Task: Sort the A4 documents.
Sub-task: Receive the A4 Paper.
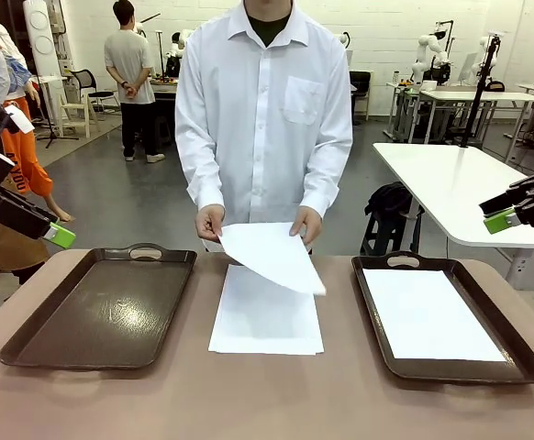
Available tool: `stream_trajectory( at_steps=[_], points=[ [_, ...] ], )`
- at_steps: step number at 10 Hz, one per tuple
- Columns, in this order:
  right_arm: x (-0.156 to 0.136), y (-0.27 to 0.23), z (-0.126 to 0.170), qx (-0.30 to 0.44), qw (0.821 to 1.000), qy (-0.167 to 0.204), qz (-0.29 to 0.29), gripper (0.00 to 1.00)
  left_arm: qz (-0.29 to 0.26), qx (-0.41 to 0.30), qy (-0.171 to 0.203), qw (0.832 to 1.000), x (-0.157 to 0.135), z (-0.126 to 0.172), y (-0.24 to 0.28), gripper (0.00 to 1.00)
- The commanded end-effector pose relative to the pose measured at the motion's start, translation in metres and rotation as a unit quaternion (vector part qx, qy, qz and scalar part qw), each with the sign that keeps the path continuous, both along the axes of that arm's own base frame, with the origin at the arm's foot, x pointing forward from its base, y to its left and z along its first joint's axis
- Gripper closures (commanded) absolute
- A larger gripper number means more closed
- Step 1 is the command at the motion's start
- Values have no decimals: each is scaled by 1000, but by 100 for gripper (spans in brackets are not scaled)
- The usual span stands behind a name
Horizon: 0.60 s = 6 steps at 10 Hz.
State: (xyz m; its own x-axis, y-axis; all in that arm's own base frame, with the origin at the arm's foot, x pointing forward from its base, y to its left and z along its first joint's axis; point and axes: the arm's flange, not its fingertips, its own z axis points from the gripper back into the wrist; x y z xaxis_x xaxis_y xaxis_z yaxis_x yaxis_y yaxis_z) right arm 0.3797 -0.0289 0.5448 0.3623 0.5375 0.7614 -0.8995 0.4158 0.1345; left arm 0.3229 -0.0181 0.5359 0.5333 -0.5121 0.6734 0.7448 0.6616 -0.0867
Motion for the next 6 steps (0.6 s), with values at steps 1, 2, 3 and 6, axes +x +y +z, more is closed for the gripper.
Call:
stream_trajectory(
  at_steps=[1, 2, 3, 6],
  points=[
    [0, 1, 0, 0, 1000, 1, 2, 0, -5, -5, -4, 1000, 1, -2, 1, 0],
    [0, 1, 0, 0, 1000, 1, 2, 0, -5, -5, -4, 1000, 1, -2, 1, 0],
    [0, 1, 0, 0, 1000, 1, 2, 0, -5, -5, -4, 1000, 1, -2, 1, 0],
    [0, 1, 0, 0, 1000, 1, 2, 0, -5, -5, -4, 1000, 1, -2, 1, 0]
  ],
)
